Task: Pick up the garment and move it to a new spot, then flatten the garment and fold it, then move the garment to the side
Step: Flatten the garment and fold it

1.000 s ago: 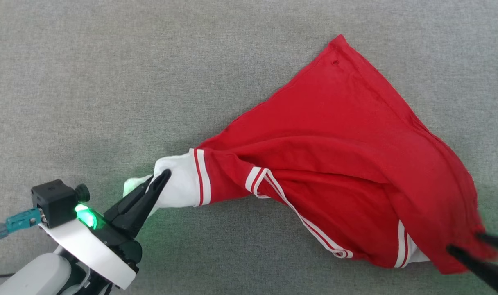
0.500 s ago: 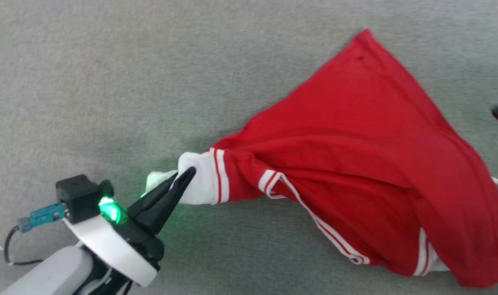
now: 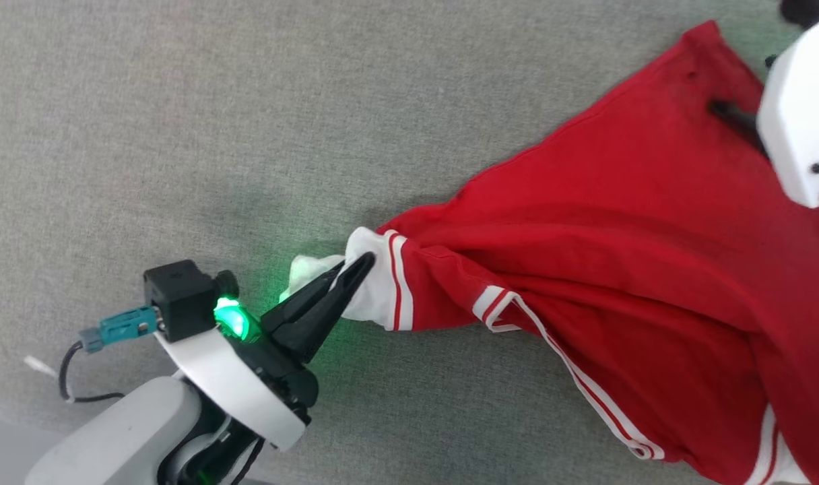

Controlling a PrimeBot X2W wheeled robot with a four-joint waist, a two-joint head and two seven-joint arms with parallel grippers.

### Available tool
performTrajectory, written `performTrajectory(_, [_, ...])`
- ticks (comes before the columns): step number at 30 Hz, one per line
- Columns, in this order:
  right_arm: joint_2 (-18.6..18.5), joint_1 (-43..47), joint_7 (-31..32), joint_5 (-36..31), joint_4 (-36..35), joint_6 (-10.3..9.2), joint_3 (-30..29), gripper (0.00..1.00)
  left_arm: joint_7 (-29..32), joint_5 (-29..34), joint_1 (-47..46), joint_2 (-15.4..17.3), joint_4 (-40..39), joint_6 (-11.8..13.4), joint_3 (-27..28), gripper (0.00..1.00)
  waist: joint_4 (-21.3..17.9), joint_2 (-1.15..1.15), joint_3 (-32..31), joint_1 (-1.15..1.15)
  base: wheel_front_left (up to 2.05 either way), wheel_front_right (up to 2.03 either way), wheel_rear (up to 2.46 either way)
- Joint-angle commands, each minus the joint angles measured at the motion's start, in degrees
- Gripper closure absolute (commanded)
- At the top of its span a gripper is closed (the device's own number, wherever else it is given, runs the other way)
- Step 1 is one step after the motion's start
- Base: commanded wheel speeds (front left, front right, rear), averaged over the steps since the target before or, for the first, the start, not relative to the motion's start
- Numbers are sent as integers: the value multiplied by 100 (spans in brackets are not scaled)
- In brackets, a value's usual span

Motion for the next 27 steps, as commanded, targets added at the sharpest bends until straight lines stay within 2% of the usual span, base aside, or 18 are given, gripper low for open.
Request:
performTrajectory(1, [-20, -44, -55, -15, 84, -1, 125, 0, -12, -12, -110, -44, 2, 13, -6, 100, 68, 0, 72, 0, 0, 0, 0])
performTrajectory(7, [-44, -130, -166, 281, 920, 0, 1225, 0, -11, -39, -290, -175, 39, 13, -139, 100, 144, 0, 160, 0, 0, 0, 0])
performTrajectory(8, [-54, -129, -152, 377, 988, 0, 1351, 23, -11, -40, -306, -184, 41, 13, -150, 100, 143, 0, 162, 0, 0, 0, 0])
performTrajectory(9, [-69, -131, -123, 480, 1040, 1, 1449, 79, -12, -41, -319, -186, 48, 13, -156, 100, 138, 0, 161, 0, 0, 0, 0])
performTrajectory(10, [-77, -150, -150, 561, 1095, 1, 1490, 100, -12, -49, -320, -188, 51, 13, -159, 100, 131, 0, 156, 0, 0, 0, 0])
performTrajectory(16, [-90, -483, -536, 761, 1329, -2, 1388, 100, -12, -68, -320, -169, 53, 13, -163, 100, 51, 0, 79, 0, 0, 0, 0])
performTrajectory(22, [176, -875, -1227, 787, 1669, -14, 899, 100, -11, -60, -444, -36, -6, 13, 8, 100, -96, 0, -91, 0, 0, 0, 0])
performTrajectory(27, [544, -1191, -1956, 705, 2156, -12, 239, 100, -12, -170, -741, 162, -140, 13, 145, 100, -280, 0, -235, 0, 0, 0, 0])
